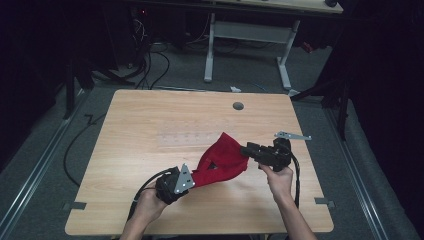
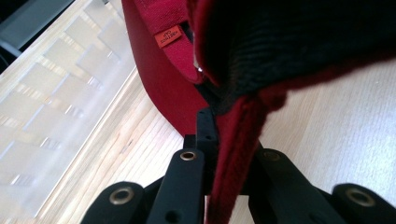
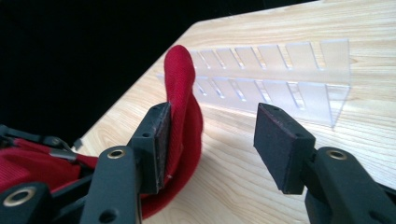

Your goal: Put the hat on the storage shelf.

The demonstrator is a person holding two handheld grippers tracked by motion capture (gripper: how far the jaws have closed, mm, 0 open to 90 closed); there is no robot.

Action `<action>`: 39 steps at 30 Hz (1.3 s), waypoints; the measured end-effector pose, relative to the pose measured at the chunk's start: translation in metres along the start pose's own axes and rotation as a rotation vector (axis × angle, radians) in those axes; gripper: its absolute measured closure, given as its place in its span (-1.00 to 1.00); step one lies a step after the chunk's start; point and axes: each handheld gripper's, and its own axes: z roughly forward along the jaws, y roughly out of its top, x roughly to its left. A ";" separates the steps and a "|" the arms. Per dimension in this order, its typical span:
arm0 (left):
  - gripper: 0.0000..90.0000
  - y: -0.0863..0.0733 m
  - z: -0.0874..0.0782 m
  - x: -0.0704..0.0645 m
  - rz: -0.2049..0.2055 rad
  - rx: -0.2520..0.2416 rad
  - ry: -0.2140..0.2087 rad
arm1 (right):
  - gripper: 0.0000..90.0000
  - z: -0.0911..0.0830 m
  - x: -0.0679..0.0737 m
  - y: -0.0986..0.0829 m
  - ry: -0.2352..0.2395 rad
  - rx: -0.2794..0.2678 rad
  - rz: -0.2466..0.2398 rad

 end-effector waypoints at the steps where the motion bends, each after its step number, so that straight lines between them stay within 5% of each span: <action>1: 0.90 -0.001 0.000 0.000 -0.002 0.001 0.001 | 0.03 0.000 0.000 -0.001 -0.001 0.003 -0.005; 8: 0.90 -0.001 0.001 0.002 -0.020 -0.002 0.021 | -0.05 -0.010 -0.001 0.001 -0.007 -0.073 -0.002; 14: 0.90 0.003 -0.001 0.008 -0.052 -0.028 0.042 | -0.08 -0.016 -0.010 -0.005 -0.064 -0.079 0.003; 20: 0.90 0.010 -0.011 0.018 -0.122 -0.081 0.039 | -0.11 -0.011 -0.020 -0.018 -0.155 -0.031 -0.045; 29: 0.90 0.019 -0.014 0.032 -0.225 -0.116 0.052 | -0.12 0.018 -0.036 -0.048 -0.371 0.167 -0.145; 39: 0.90 0.025 -0.017 0.045 -0.294 -0.134 0.055 | -0.14 0.028 -0.044 -0.065 -0.490 0.221 -0.196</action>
